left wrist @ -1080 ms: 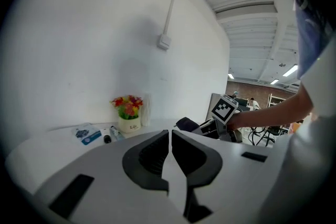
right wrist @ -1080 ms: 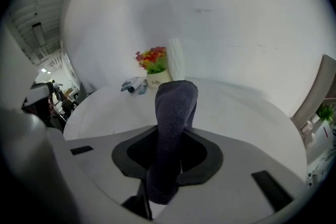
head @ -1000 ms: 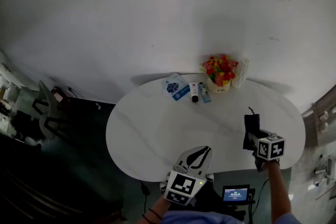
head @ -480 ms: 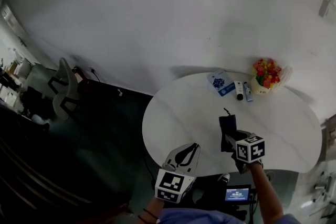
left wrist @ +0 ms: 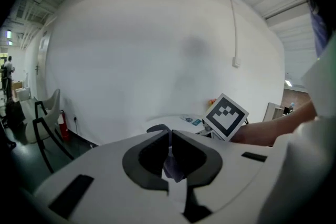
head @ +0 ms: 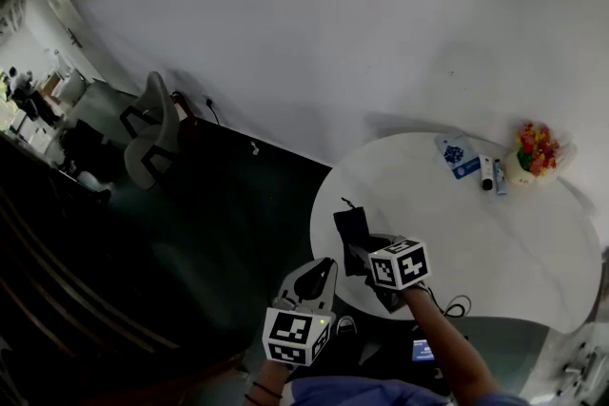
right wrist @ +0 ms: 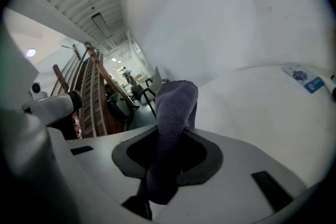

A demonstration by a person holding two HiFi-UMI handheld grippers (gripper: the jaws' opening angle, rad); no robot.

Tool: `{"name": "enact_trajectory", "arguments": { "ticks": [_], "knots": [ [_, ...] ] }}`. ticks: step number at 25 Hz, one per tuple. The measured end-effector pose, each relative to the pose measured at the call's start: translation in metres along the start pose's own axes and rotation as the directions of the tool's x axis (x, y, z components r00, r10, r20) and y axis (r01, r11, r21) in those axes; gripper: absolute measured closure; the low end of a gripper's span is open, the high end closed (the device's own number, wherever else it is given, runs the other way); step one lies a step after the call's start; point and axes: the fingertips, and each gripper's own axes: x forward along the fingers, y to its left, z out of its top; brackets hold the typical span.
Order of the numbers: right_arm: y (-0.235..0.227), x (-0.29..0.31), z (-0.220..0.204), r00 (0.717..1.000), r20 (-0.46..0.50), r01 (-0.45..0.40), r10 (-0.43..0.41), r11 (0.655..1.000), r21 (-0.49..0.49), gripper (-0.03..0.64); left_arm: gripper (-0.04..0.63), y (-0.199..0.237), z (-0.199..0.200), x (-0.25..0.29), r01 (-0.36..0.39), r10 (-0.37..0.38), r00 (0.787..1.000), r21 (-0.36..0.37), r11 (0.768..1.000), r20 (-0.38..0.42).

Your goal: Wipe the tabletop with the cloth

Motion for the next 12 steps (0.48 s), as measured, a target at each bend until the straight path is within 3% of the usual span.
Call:
{"name": "enact_trajectory", "arguments": {
  "ticks": [6, 12],
  "knots": [
    [0.059, 0.063, -0.019, 0.989, -0.084, -0.123, 0.122, 0.992, -0.010, 0.517, 0.569, 0.035, -0.016, -0.025, -0.088, 0.088, 0.996, -0.049, 0.995, -0.003],
    [0.052, 0.081, -0.051, 0.985, -0.169, -0.041, 0.037, 0.999, -0.022, 0.517, 0.569, 0.041, -0.025, -0.037, -0.106, 0.105, 0.994, -0.067, 0.992, -0.016]
  ]
}}
